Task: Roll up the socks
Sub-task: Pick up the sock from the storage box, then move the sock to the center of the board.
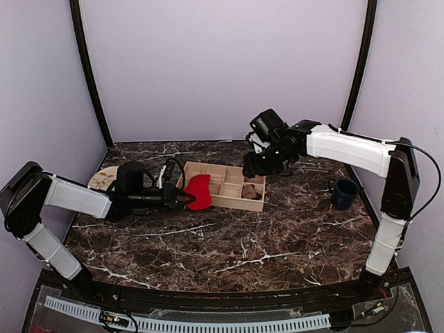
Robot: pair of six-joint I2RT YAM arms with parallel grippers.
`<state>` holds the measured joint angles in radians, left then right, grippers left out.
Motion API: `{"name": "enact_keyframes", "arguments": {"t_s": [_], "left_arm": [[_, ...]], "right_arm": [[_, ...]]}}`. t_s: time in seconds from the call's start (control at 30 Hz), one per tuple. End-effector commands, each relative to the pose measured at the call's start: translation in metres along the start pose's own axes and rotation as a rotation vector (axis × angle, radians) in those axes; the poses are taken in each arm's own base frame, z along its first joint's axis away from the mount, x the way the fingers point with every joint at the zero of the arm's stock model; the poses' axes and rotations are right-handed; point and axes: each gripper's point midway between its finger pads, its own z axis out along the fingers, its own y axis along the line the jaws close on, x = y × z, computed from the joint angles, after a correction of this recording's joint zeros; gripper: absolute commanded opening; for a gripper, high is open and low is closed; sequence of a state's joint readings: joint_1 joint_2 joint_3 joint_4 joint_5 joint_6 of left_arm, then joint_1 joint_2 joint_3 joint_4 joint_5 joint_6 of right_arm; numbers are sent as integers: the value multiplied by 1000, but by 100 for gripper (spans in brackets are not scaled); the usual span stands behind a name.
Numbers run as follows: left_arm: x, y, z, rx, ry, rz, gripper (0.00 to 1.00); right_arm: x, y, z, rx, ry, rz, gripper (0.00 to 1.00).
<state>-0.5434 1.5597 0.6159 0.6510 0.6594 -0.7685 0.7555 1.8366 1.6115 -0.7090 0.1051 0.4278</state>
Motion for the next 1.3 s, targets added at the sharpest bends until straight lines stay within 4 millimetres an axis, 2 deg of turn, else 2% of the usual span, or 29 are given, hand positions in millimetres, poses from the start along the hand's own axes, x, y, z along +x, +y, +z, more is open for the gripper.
{"name": "enact_keyframes", "arguments": {"t_s": [0.0, 0.13, 0.27, 0.6, 0.8, 0.87, 1.27], "left_arm": [[30, -30, -15, 92, 100, -3, 0], [73, -49, -14, 126, 251, 4, 0], [115, -53, -16, 114, 360, -4, 0], [194, -33, -45, 85, 507, -137, 0], [217, -23, -54, 73, 575, -189, 0], [222, -21, -54, 73, 589, -205, 0], [235, -14, -60, 60, 598, -243, 0]], "right_arm": [[2, 29, -15, -71, -79, 20, 57], [19, 49, -19, -107, -86, 18, 57], [42, 67, -15, -131, -77, 23, 56], [99, 90, 2, -212, -37, 29, 56], [118, 126, 19, -310, -12, -47, 56], [119, 137, 25, -339, -9, -65, 56], [130, 161, 76, -380, 32, -143, 57]]}}
